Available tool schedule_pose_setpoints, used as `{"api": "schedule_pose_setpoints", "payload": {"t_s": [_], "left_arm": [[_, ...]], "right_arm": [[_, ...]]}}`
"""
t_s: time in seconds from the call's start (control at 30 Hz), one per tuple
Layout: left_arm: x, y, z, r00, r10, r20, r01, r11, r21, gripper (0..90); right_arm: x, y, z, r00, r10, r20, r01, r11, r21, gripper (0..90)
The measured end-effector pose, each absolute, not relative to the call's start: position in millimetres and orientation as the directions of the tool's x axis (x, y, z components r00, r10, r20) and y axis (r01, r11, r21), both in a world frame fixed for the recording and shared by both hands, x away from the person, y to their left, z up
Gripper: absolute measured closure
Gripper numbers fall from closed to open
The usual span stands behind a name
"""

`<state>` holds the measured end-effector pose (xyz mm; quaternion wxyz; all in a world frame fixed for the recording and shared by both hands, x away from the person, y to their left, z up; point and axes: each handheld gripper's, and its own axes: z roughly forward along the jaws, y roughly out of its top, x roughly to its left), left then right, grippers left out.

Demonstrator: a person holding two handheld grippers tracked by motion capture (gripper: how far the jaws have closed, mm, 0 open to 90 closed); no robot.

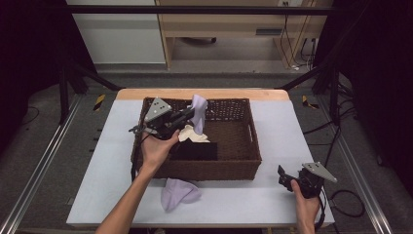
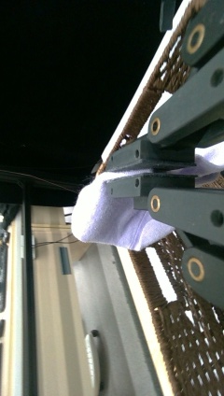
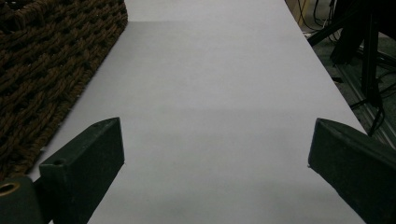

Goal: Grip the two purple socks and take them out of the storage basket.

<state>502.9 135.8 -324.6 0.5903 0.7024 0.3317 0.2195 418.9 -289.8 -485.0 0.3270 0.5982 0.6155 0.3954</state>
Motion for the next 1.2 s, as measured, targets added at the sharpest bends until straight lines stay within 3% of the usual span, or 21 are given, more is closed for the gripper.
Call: {"api": "schedule_pose_setpoints", "payload": {"t_s": [0.67, 1.2], "left_arm": [[434, 173, -301, 0.738, 0.672, -0.065, 0.134, -0.052, 0.990, 86.5], [382, 193, -327, 0.780, 0.624, -0.038, 0.131, -0.104, 0.986, 86.4]], "right_arm": [[419, -289, -485, -0.067, 0.995, 0.070, 0.477, -0.030, 0.878, 4.0], [419, -290, -485, -0.062, 0.996, 0.069, 0.478, -0.031, 0.878, 4.2]]}}
